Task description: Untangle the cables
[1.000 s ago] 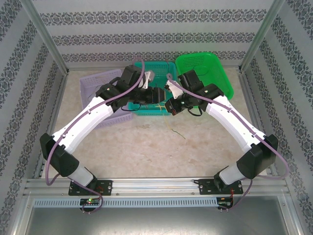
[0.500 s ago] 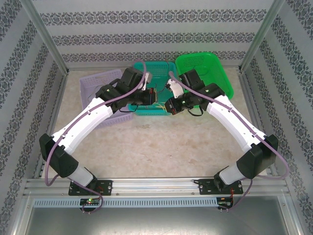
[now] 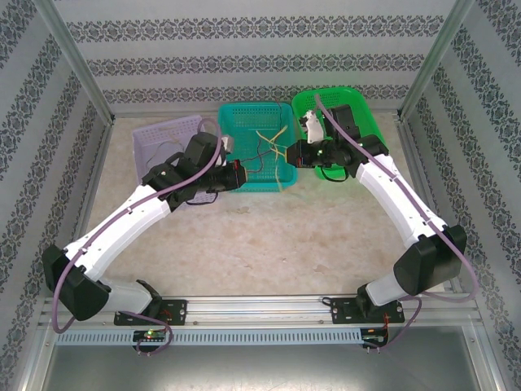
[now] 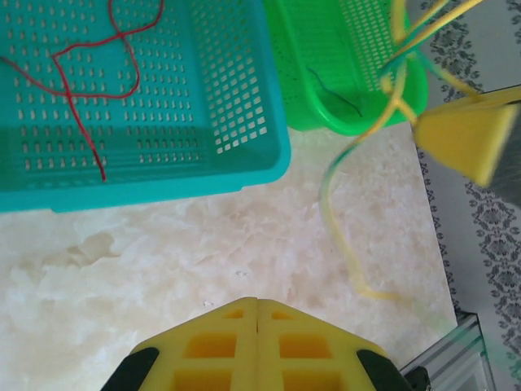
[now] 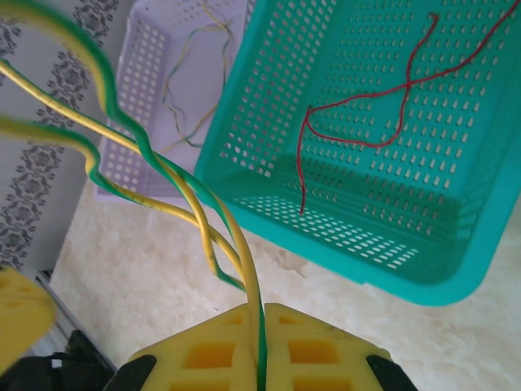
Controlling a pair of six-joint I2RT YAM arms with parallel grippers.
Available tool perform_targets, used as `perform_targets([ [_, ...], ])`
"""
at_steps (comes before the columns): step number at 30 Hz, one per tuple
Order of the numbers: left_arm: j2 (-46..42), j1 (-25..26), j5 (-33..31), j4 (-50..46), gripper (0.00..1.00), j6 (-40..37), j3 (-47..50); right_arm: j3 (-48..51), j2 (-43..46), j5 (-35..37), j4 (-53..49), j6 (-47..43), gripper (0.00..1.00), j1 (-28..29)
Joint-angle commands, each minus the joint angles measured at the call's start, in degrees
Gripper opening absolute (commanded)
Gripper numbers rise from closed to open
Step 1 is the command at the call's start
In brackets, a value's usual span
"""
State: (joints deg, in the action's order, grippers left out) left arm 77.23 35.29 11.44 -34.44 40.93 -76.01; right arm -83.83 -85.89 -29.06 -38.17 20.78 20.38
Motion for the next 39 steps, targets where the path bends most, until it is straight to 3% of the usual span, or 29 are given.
perform_targets([
  [1, -1.8, 0.5, -1.3, 6.5, 0.13, 4.5, 0.1, -0.7, 0.6, -1.6, 1.6, 1.7, 0.00, 0.4],
  [6, 1.3, 0.6, 1.3, 4.5, 0.40, -2.0, -7.7, -2.9, -0.9, -0.5, -3.2, -2.2, 0.00, 3.0],
  [12, 7.8, 0.5, 1.4, -4.7, 0.57, -14.4, -19.8, -5.9, -3.3, -1.4, -9.6, -6.7, 0.00, 6.6],
  [16, 12.1, 0.4, 2.0, -11.4, 0.60, -20.7, -26.2, -8.2, -5.0, -1.9, -14.4, -8.7, 0.00, 7.8],
  [23, 15.5, 0.5, 3.8, -15.8, 0.60, -28.5, -28.6, -12.2, -8.0, -5.1, -19.9, -8.5, 0.00, 8.1],
  [31, 17.9, 0.4, -3.6, -14.7, 0.57, -30.4, -29.2, -14.7, -9.6, -8.0, -22.8, -8.9, 0.00, 8.7],
  [34, 18.7, 0.4, -5.5, -14.1, 0.50, -30.5, -29.5, -14.3, -9.5, -8.2, -23.1, -8.9, 0.00, 9.0],
  [39, 19.2, 0.4, -7.3, -13.5, 0.26, -29.3, -28.7, -13.8, -8.8, -8.5, -22.7, -8.2, 0.00, 9.0],
])
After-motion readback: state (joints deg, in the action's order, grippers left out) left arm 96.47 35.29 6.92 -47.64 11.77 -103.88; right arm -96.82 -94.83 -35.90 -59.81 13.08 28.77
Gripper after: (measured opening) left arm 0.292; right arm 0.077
